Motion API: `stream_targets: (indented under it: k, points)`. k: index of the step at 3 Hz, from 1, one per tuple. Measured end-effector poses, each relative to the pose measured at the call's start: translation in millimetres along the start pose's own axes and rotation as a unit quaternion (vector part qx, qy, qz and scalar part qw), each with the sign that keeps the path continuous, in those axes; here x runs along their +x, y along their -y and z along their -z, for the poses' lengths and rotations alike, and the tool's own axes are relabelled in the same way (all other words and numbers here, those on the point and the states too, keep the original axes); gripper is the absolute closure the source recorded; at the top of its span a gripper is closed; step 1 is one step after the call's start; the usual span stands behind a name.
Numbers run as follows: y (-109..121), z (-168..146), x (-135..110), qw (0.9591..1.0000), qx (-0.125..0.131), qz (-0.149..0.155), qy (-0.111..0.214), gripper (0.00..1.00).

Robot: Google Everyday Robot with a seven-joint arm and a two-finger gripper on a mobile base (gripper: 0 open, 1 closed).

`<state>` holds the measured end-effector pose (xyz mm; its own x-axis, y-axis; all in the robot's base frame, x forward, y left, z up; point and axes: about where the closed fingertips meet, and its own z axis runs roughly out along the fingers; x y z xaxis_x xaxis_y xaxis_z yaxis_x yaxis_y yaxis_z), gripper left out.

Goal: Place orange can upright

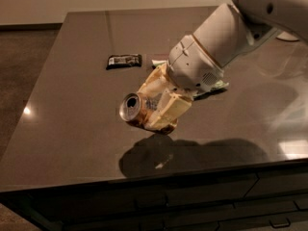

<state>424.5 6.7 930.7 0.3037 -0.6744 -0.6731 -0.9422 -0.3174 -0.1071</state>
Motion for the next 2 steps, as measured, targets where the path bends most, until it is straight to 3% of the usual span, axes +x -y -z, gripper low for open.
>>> stream_targets:
  k: [1,2]
  points:
    - [7.0,-6.9,-3.4,0.9963,0.007,-0.061,0.060,1.00]
    - [17.5,-11.3,-8.3,0.9877,0.008,-0.095,0.124,1.00]
